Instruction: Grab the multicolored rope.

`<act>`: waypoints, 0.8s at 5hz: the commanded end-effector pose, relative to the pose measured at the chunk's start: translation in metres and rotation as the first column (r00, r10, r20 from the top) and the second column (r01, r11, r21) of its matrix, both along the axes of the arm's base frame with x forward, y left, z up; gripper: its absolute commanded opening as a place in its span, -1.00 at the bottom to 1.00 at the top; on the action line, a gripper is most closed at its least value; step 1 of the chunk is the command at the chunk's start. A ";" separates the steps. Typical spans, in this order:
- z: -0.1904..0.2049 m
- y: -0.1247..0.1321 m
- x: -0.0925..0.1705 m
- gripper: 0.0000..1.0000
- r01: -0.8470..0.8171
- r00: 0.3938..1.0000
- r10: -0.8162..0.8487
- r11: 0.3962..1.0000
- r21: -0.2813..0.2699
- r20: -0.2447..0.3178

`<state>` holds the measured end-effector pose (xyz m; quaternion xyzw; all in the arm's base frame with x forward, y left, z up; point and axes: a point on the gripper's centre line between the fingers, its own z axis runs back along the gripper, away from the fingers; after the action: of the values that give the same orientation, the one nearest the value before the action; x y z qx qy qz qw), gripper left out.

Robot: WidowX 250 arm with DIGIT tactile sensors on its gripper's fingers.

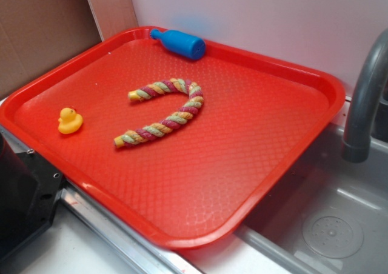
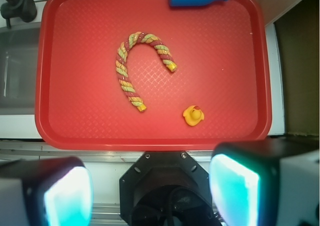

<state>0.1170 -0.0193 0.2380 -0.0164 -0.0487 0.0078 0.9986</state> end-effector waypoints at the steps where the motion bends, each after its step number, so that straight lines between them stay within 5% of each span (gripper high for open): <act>1: 0.000 0.000 0.000 1.00 0.000 1.000 0.000 1.000 0.000 0.000; 2: -0.050 0.002 0.024 1.00 -0.092 0.995 0.093 0.995 -0.035 0.027; 3: -0.091 0.000 0.044 1.00 -0.106 0.994 0.106 0.994 -0.013 0.001; 4: -0.123 -0.014 0.069 1.00 -0.068 0.997 0.070 0.996 -0.063 0.039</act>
<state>0.1814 -0.0310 0.1098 -0.0425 -0.0525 0.0521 0.9964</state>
